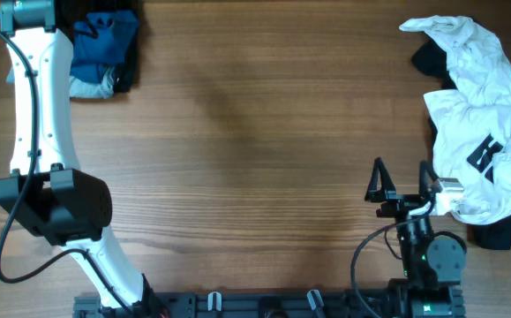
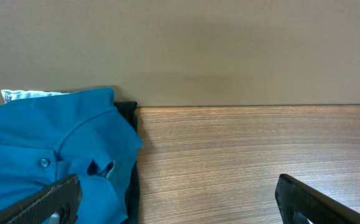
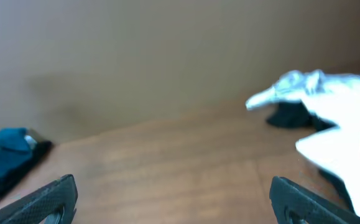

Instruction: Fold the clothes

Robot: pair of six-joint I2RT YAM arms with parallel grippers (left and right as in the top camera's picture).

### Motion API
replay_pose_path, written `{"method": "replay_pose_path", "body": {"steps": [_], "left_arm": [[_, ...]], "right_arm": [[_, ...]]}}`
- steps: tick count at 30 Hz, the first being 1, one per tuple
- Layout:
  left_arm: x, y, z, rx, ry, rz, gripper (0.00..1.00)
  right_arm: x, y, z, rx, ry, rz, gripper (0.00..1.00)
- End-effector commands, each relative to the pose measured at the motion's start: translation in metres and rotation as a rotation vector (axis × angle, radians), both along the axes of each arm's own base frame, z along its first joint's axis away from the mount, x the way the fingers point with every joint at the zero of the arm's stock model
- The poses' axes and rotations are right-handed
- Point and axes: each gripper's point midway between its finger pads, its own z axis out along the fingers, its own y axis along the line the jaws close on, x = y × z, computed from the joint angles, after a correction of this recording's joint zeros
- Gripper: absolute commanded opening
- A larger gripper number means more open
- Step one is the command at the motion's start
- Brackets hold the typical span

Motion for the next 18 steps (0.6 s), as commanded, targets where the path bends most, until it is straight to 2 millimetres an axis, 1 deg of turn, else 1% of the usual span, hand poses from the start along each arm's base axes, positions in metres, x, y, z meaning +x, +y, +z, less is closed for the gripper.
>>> {"method": "replay_pose_path", "body": {"steps": [1,18], "left_arm": [[0.0015,-0.0016,-0.0036,-0.018,0.006,-0.005,1.00],[0.0015,-0.0016,-0.0036,-0.018,0.006,-0.005,1.00]], "right_arm": [[-0.0007,-0.0045,0.0012,0.032,-0.006,-0.025,1.00],[0.0001,-0.0045,-0.0016,0.032,0.006,-0.025,1.00]]}}
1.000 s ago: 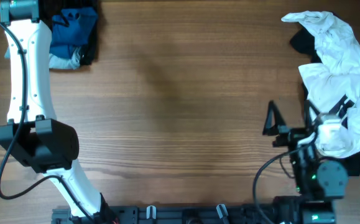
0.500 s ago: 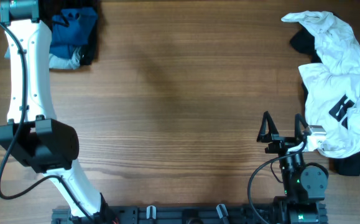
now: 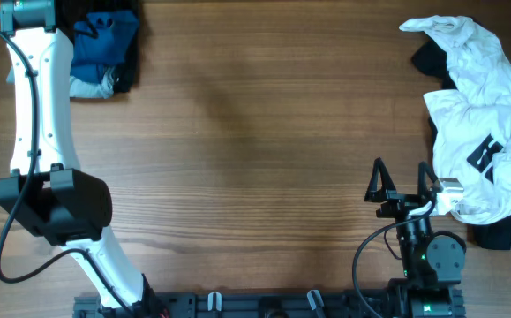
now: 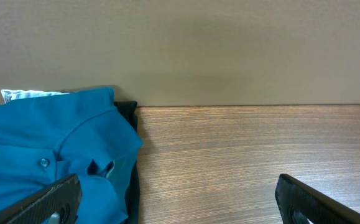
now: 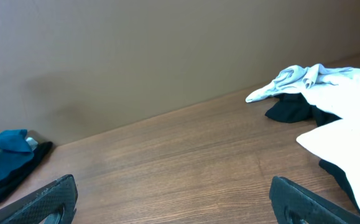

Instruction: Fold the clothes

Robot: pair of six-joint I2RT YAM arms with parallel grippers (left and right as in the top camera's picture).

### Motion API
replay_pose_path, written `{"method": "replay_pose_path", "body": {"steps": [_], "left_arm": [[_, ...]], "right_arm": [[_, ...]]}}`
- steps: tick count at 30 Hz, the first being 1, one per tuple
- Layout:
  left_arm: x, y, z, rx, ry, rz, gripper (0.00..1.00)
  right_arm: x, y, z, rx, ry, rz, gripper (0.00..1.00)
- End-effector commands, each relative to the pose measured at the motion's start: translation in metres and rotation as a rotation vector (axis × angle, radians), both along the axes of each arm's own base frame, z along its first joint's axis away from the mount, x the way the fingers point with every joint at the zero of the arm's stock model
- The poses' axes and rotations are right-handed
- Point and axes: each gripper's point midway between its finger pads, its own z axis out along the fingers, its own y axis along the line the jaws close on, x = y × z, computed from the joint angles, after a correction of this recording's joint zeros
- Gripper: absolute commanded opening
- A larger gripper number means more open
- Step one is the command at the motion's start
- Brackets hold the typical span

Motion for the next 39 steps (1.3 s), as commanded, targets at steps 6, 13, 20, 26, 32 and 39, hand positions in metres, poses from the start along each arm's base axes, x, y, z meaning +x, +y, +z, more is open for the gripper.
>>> {"method": "replay_pose_path", "body": {"steps": [6,13,20,26,32,39], "left_arm": [[-0.019,-0.025,0.022,-0.014,-0.005,-0.042,1.00],[-0.091,-0.067,0.088,0.098,-0.080,-0.139,1.00],[-0.161,-0.074,0.086,0.072,-0.290,-0.170,1.00],[-0.240,-0.051,0.029,-0.050,-0.455,-0.035,1.00],[-0.313,-0.045,-0.040,-0.138,-0.667,0.037,1.00],[-0.325,-0.046,-0.065,-0.191,-0.780,0.040,1.00]], "right_arm": [[0.000,-0.004,0.000,0.009,-0.002,-0.023,1.00],[0.000,-0.004,0.000,0.009,-0.002,-0.023,1.00],[0.000,-0.004,0.000,0.009,-0.002,-0.023,1.00],[0.000,-0.004,0.000,0.009,-0.002,-0.023,1.00],[0.000,-0.004,0.000,0.008,-0.001,-0.023,1.00],[0.000,-0.004,0.000,0.008,-0.001,-0.023,1.00]]}}
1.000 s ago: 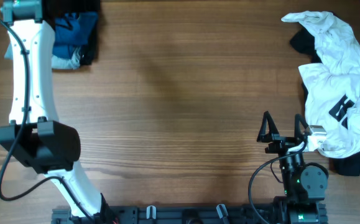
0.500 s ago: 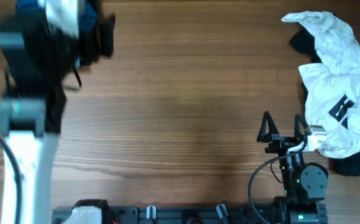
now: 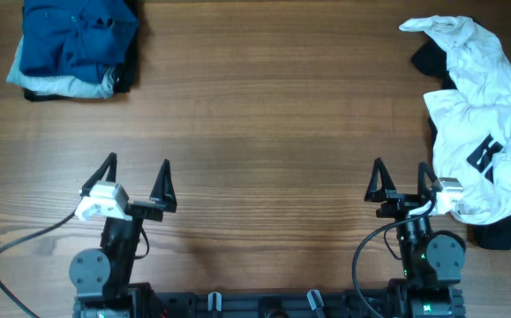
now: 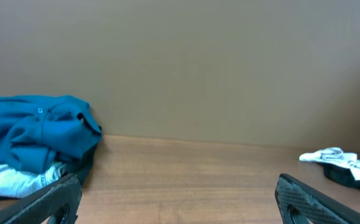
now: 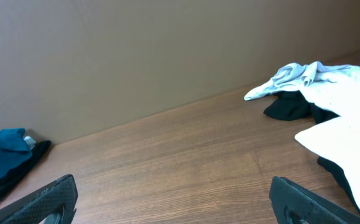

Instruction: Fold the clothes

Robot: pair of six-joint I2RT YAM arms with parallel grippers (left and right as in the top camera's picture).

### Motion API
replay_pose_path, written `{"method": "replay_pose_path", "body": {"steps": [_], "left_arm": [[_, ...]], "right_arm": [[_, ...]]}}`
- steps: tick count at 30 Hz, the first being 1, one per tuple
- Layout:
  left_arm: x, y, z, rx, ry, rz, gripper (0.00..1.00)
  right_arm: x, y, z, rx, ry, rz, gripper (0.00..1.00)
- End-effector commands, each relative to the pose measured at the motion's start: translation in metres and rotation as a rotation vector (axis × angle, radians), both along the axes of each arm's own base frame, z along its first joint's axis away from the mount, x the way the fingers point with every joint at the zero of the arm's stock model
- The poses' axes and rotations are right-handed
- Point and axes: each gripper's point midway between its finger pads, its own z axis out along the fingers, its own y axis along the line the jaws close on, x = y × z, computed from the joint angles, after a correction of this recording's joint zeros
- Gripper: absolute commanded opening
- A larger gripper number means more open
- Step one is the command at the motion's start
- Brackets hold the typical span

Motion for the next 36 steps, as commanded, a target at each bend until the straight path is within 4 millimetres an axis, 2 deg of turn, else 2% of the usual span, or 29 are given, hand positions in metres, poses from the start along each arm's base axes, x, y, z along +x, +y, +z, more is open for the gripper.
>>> {"method": "replay_pose_path", "body": {"steps": [1,7,11,36], "left_arm": [[-0.005,0.003,-0.001,-0.021,-0.049,0.015,1.00],[0.000,0.004,-0.028,-0.024,0.013,0.020,1.00],[0.001,0.004,-0.070,-0.033,0.187,0.020,1.00],[0.001,0.004,-0.069,-0.032,0.182,0.018,1.00]], "right_arm": [[0.000,-0.004,0.002,0.008,-0.011,-0.020,1.00],[0.000,-0.004,0.002,0.009,-0.011,-0.020,1.00],[0.000,-0.004,0.002,0.008,-0.011,-0.020,1.00],[0.000,-0.004,0.002,0.009,-0.011,-0.020,1.00]]}}
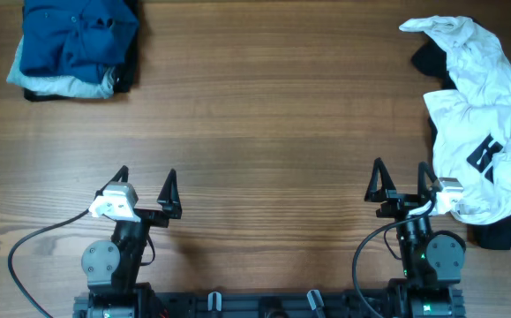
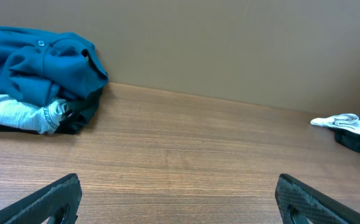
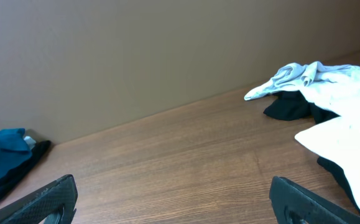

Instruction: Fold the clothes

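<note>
A folded pile with a blue shirt [image 1: 77,35] on top lies at the table's far left corner, over pale and black garments; it shows in the left wrist view as the blue shirt [image 2: 40,59]. A crumpled heap of white clothes [image 1: 480,124] with black pieces beneath lies along the right edge, seen too as white clothes [image 3: 329,99] in the right wrist view. My left gripper [image 1: 145,187] rests open at the front left, far from the pile. My right gripper [image 1: 402,179] stands open at the front right, beside the white heap, holding nothing.
The wooden table [image 1: 264,124] stretches bare between the two piles. A brown wall [image 2: 198,43] backs the far edge. Cables and the arm bases [image 1: 264,305] line the front edge.
My left gripper shifted slightly right and nearer the front edge; its view now looks lower across the table toward the blue pile. The right arm and both piles are unchanged.
My left arm was stretched to the far left corner, open at the blue pile, and stayed so at the following moment. By the third moment it stood back at the front left, leaving the pile folded. It has now settled a little lower. The right gripper stayed open throughout.
</note>
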Robot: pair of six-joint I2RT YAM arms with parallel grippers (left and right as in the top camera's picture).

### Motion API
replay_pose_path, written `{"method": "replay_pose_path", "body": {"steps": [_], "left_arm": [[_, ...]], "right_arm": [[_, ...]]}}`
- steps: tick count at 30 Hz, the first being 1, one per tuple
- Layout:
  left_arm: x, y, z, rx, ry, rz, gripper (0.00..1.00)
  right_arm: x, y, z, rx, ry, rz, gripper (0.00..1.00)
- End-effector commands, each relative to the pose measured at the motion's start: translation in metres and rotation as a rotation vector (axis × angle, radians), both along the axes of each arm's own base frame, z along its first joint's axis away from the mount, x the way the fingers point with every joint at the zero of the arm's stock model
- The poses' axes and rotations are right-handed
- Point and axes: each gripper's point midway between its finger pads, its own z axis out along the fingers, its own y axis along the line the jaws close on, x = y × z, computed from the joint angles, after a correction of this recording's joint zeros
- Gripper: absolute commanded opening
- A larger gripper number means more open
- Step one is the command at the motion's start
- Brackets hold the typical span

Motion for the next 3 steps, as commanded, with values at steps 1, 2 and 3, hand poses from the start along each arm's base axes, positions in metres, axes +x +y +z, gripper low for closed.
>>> {"method": "replay_pose_path", "body": {"steps": [1,2,3], "left_arm": [[-0.0001,0.0025,-0.0005,-0.009,-0.002,0.012,1.00],[-0.0001,0.0025,-0.0005,-0.009,-0.002,0.012,1.00],[-0.0001,0.0025,-0.0005,-0.009,-0.002,0.012,1.00]], "right_arm": [[-0.0003,-0.0036,0.0023,0.007,-0.011,-0.020,1.00],[-0.0003,-0.0035,0.0023,0.008,-0.011,-0.020,1.00],[-0.0003,-0.0036,0.0023,0.008,-0.011,-0.020,1.00]]}}
